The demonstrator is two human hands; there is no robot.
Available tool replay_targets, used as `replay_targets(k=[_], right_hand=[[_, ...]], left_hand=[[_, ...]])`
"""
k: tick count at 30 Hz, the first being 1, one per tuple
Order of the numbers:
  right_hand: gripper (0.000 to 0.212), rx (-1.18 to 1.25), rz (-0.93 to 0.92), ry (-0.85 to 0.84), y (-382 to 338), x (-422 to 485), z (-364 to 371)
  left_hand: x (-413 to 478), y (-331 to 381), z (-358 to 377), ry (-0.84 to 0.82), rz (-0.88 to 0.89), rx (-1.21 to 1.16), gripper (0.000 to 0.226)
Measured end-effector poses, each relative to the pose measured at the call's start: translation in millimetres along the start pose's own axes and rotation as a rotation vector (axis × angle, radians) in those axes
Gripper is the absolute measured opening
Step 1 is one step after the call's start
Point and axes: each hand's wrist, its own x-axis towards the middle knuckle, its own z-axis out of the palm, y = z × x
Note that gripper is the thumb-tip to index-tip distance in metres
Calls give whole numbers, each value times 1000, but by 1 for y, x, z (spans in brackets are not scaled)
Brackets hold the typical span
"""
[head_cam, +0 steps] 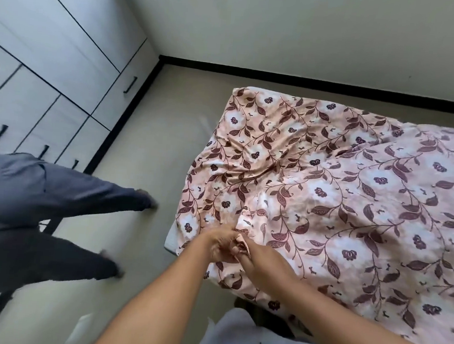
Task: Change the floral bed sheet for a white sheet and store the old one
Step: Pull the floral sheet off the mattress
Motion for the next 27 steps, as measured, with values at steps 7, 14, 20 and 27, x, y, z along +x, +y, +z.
replay_targets(k=[7, 14, 20, 27], right_hand=[[44, -84, -59, -324, -15, 12, 13], [84, -139, -90, -450, -50, 44, 39], [73, -102, 17, -451, -70, 90, 54], [69, -238, 165, -403, -65, 158, 83]], left_hand=[[9, -19, -25, 341, 218, -84, 39], [40, -54, -126, 452, 270, -93, 88], [37, -57, -193, 545, 311, 235, 52], [86, -80, -277, 781, 151, 359, 27]])
